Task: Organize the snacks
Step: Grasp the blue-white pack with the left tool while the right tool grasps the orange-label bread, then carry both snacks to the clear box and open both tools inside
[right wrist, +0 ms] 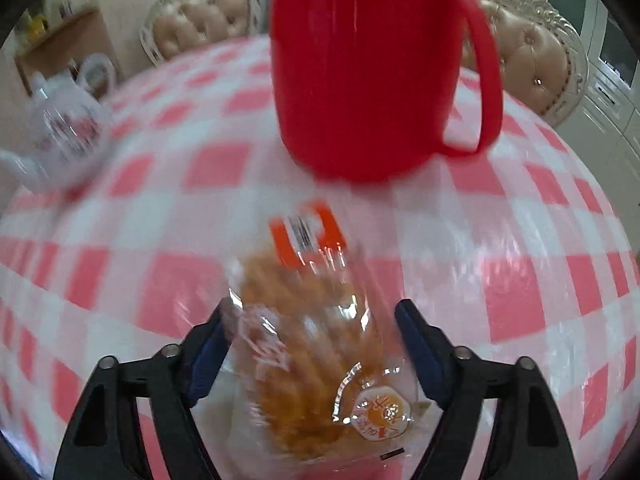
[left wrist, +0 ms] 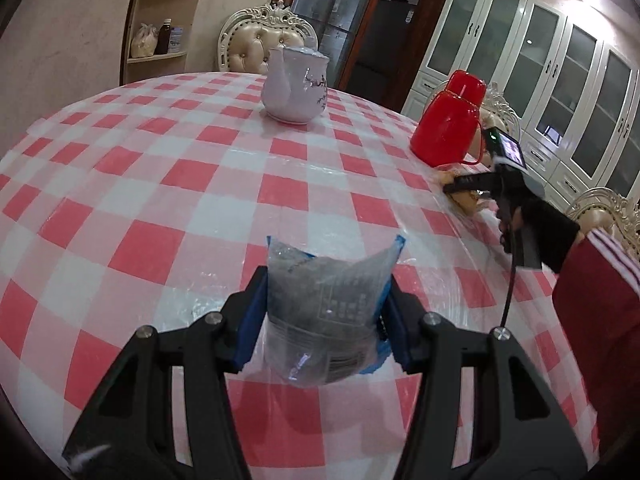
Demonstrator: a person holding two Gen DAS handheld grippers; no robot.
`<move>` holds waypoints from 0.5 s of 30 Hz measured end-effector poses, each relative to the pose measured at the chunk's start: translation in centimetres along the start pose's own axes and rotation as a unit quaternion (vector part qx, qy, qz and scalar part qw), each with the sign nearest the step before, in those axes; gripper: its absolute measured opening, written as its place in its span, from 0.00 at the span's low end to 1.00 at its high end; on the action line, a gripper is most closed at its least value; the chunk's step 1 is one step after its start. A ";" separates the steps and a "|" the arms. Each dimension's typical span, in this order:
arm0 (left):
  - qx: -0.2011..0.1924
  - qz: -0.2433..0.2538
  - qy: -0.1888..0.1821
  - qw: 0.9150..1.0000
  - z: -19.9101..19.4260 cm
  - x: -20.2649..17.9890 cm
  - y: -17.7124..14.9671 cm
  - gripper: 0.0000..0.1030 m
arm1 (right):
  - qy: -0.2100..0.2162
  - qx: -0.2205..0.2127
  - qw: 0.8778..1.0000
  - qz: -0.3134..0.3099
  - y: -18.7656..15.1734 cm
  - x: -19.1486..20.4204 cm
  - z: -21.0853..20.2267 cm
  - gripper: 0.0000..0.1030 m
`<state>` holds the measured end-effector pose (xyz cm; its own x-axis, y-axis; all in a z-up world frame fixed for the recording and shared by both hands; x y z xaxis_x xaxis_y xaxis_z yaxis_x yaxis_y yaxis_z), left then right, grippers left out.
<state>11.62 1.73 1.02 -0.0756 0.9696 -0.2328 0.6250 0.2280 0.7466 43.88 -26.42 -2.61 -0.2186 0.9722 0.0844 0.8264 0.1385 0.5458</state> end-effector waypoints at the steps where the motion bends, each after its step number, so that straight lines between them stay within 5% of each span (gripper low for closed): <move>1: 0.000 0.001 0.001 1.000 0.0 0.0 0.0 0.55 | 0.006 -0.002 1.000 0.007 -0.6 0.0 -0.5 0.47; 15: 0.008 0.043 0.024 0.999 0.2 -1.2 -0.4 0.55 | 0.144 -0.112 0.981 0.073 -22.6 10.3 -19.4 0.45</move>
Point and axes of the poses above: each gripper's, at about its wrist camera, not at the fingertips, and z roughly the way its jaws point, x to its left, y to its top, the point moved 5 cm from there along z, roughly the way its jaws point, and after that the axes turned 8 degrees about y, right-handed, at the moved point
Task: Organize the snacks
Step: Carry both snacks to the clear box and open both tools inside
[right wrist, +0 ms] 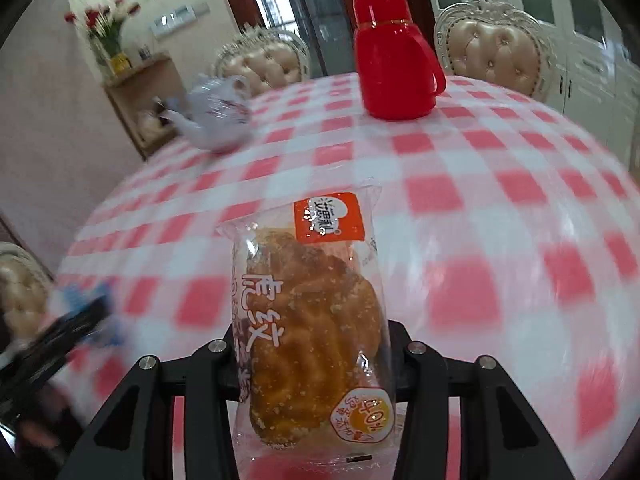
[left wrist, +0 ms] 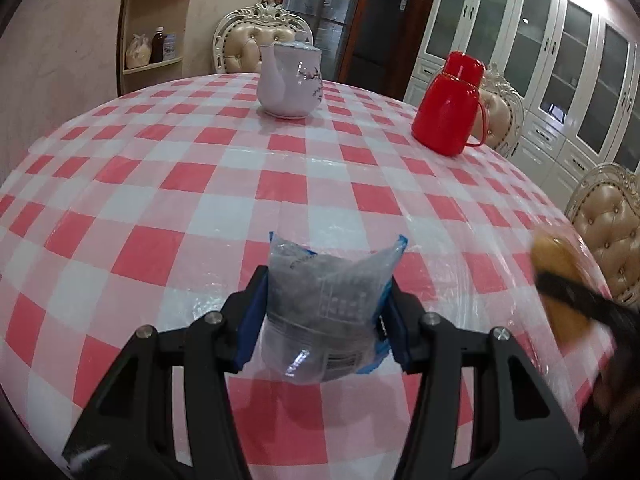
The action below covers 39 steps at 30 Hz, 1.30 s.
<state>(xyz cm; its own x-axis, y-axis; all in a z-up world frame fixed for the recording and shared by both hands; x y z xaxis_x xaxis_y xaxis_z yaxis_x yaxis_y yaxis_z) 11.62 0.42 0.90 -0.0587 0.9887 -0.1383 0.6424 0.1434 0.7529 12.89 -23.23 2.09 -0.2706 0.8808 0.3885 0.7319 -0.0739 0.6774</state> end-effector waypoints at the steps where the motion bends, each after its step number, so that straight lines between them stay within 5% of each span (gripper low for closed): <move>1: -0.001 0.004 0.000 1.000 -0.1 -0.1 0.0 0.55 | 0.006 -0.005 1.000 0.011 -1.0 0.7 -0.6 0.45; 10: -0.008 0.024 0.027 0.999 -3.9 0.8 -2.1 0.54 | 0.040 -0.012 0.998 0.035 -7.9 6.0 -2.5 0.45; 13: -0.006 0.021 0.047 0.999 -6.0 2.7 -4.2 0.53 | 0.051 -0.006 0.998 0.030 -9.0 7.5 -2.6 0.45; 15: -0.005 0.013 0.062 0.998 -7.5 4.4 -5.3 0.42 | 0.059 0.001 0.998 0.028 -9.5 8.4 -2.2 0.45; 21: -0.025 0.010 0.096 0.995 -11.7 8.8 -7.2 0.42 | 0.087 0.015 0.996 -0.017 -11.4 13.9 -1.8 0.45; 26: -0.008 -0.006 0.083 0.997 -12.1 11.9 -8.1 0.42 | 0.095 0.027 0.994 -0.045 -12.7 17.2 -0.8 0.45; 28: 0.002 -0.002 0.064 0.998 -12.2 12.4 -8.5 0.58 | 0.092 0.027 0.994 -0.048 -12.8 17.4 -0.8 0.45; 30: -0.007 -0.001 0.048 0.999 -12.6 12.6 -8.2 0.95 | 0.092 0.025 0.995 -0.042 -12.8 17.1 -0.7 0.46; 34: -0.036 0.092 0.047 0.994 -12.4 10.6 -6.0 1.00 | 0.092 0.028 0.995 -0.014 -12.8 15.8 -0.2 0.46; 36: -0.022 0.169 0.059 0.984 -10.5 9.3 -5.2 1.00 | 0.093 0.030 0.995 -0.006 -12.8 15.3 -0.2 0.46; 39: -0.005 0.219 0.071 0.973 -7.3 8.0 -4.1 1.00 | 0.094 0.027 0.995 -0.004 -12.7 15.1 -0.1 0.46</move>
Point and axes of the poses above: each gripper's, at about its wrist camera, not at the fingertips, and z roughly the way its jaws point, x to its left, y to its top, the point moved 5 cm from there along z, roughly the way its jaws point, and after that the axes turned 8 degrees about y, right-handed, at the moved point
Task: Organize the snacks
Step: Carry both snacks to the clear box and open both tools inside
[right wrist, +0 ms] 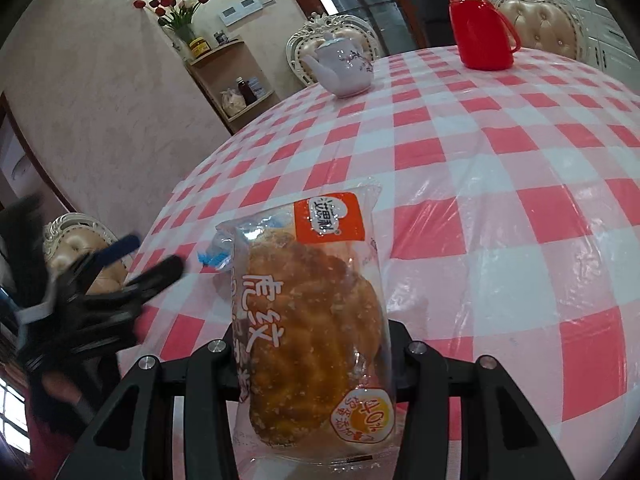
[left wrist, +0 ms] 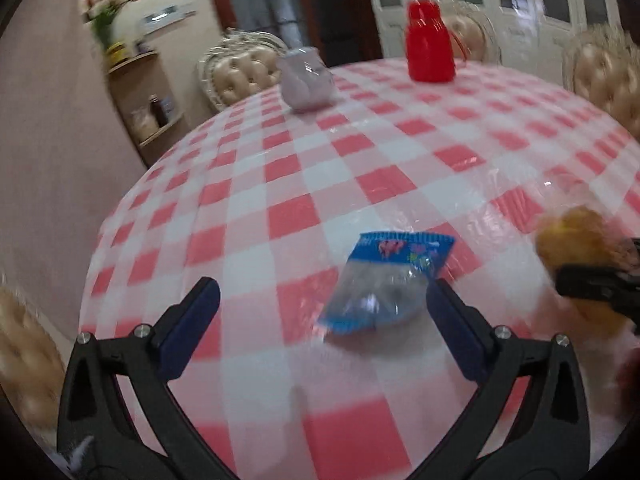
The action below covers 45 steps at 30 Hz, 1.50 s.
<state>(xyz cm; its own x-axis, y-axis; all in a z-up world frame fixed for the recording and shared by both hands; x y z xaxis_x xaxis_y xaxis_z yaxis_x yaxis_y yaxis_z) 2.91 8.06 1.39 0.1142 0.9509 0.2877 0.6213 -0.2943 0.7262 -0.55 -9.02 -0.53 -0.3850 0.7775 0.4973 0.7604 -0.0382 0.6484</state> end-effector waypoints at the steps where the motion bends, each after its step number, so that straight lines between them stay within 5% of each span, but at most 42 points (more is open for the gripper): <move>1: 0.009 0.000 -0.019 1.000 0.9 -0.6 0.5 1.00 | 0.001 0.000 1.000 0.000 0.0 0.0 0.0 0.46; 6: 0.058 0.047 -0.040 0.996 4.9 -3.6 1.0 0.99 | 0.006 -0.001 1.000 0.002 -0.1 -0.1 0.0 0.46; 7: 0.072 0.046 -0.051 0.995 5.5 -4.0 0.7 0.94 | 0.007 -0.001 1.000 0.003 -0.1 -0.2 0.0 0.46; 8: 0.078 0.035 -0.070 0.994 5.8 -4.2 0.3 0.71 | 0.008 -0.001 1.000 0.003 0.0 -0.2 0.1 0.46; 9: 0.077 0.014 -0.091 0.993 5.6 -4.1 0.3 0.61 | 0.008 -0.001 1.000 0.002 0.0 -0.2 0.1 0.46; 12: 0.064 -0.007 -0.086 0.994 4.2 -3.8 -0.2 0.51 | 0.010 -0.001 1.000 -0.001 -0.1 -0.1 0.1 0.46; 20: 0.040 -0.108 -0.025 0.993 -0.8 0.1 -3.5 0.50 | 0.007 0.001 1.000 -0.021 -0.2 0.6 0.2 0.46; 28: 0.028 -0.148 0.030 0.988 -4.7 3.9 -7.5 0.49 | 0.023 0.017 0.998 -0.055 -1.0 3.5 1.2 0.46; 38: 0.025 -0.197 0.070 0.978 -8.4 9.2 -12.4 0.49 | 0.078 0.066 0.989 -0.109 -3.7 11.4 5.1 0.46; 45: 0.038 -0.233 0.135 0.962 -12.2 15.1 -16.7 0.49 | 0.133 0.113 0.968 -0.181 -7.0 19.7 8.3 0.46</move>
Point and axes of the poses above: each gripper's, at about its wrist camera, not at the fingertips, and z roughly the way its jaws point, x to its left, y to its top, the point moved 5 cm from there along z, roughly the way its jaws point, and after that the axes turned 8 degrees about y, right-handed, at the moved point
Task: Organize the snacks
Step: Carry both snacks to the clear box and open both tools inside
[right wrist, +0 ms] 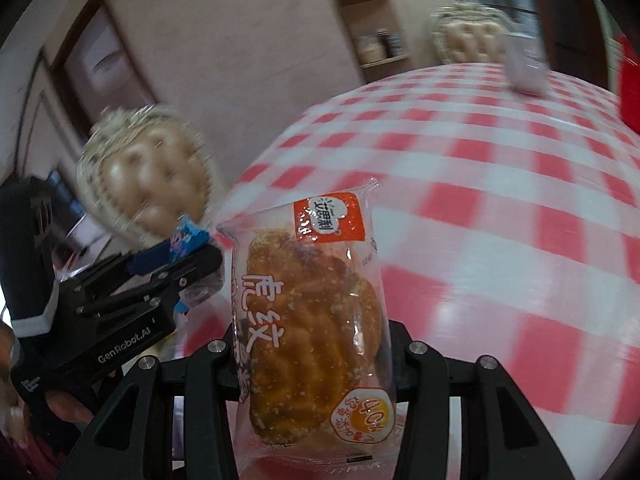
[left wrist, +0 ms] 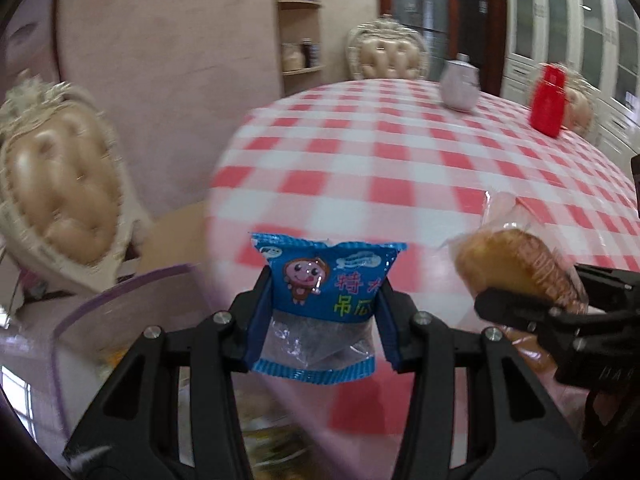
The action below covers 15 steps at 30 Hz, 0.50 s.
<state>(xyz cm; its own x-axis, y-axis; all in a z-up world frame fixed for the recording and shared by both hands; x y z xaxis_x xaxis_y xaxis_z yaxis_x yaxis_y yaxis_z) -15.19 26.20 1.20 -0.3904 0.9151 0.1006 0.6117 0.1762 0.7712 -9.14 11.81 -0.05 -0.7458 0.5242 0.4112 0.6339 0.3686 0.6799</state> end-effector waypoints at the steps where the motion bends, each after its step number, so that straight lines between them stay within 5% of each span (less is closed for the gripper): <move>1: 0.003 -0.007 0.009 1.000 -0.2 1.3 -0.3 0.49 | 0.009 0.007 1.000 -0.013 0.1 1.4 0.9 0.46; 15: 0.050 -0.085 0.096 0.990 -1.8 13.4 -5.4 0.49 | 0.069 0.101 0.983 -0.136 -1.5 13.7 9.4 0.46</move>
<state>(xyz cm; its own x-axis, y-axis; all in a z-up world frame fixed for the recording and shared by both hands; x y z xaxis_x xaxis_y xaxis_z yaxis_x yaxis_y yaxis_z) -24.98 36.87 -0.48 -0.6119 0.7847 0.0991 0.5864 0.3661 0.7226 -18.33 25.64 -1.14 -0.9049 0.2814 0.3193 0.4251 0.6333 0.6467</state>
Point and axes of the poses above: each gripper's, at about its wrist camera, not at the fingertips, and z roughly the way its jaws point, x to its left, y to its top, the point moved 5 cm from there along z, roughly the way its jaws point, and after that the axes turned 8 degrees about y, right-handed, at the moved point
